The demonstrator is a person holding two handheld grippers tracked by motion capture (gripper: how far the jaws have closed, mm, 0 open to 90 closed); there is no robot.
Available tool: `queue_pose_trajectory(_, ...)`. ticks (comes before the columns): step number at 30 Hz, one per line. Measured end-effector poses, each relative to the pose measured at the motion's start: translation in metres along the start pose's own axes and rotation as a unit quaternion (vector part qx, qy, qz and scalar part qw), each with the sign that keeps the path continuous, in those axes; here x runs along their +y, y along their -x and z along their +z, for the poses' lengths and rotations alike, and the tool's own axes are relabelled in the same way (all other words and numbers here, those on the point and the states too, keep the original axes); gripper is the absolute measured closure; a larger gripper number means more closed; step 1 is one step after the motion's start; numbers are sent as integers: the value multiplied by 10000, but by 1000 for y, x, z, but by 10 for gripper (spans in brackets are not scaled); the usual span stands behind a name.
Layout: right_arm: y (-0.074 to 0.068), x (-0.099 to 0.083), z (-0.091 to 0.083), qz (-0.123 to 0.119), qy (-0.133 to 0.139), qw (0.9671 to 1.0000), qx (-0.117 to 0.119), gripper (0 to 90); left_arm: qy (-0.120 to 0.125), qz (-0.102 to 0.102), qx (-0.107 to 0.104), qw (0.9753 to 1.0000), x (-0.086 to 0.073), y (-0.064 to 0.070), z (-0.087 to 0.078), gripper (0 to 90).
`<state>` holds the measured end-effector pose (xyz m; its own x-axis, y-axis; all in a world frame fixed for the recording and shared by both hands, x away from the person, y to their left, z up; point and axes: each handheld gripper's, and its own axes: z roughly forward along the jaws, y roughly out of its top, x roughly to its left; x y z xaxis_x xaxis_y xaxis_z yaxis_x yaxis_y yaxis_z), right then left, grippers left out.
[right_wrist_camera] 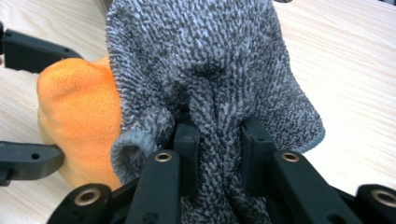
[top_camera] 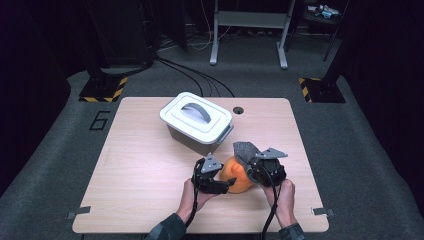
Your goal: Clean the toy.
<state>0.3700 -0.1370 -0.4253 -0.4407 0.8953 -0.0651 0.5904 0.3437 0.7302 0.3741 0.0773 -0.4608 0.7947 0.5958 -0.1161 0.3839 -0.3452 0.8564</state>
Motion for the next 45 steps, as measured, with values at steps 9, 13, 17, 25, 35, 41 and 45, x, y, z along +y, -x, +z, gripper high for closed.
queue_pose_trajectory(9, 4, -9, 0, 70, 54, 10000, 26, 671, -72, 235, -108, 9996, -7, 4, 9, 575)
queue_pose_trajectory(13, 9, -7, 0, 52, 25, 9999, 110, 560, -87, 267, -161, 9995, -10, 2, 7, 615)
queue_pose_trajectory(17, 18, -6, 4, 248, 44, 9989, 387, 421, -18, 214, -267, 9994, -15, -2, 5, 615)
queue_pose_trajectory(25, 22, -12, 8, 436, 248, 9949, 871, 637, 75, 159, -284, 9994, -20, -5, 4, 619)
queue_pose_trajectory(35, 35, 1, -13, 721, 575, 9944, 518, 698, 126, 179, -367, 9991, -28, -5, -3, 637)
queue_pose_trajectory(41, 12, 8, -1, 240, 231, 9972, 662, 694, 113, 176, -376, 9991, -28, -6, -4, 633)
queue_pose_trajectory(45, 7, 5, 2, 227, 233, 9977, 595, 694, 75, 117, -342, 9993, -23, -6, -9, 499)
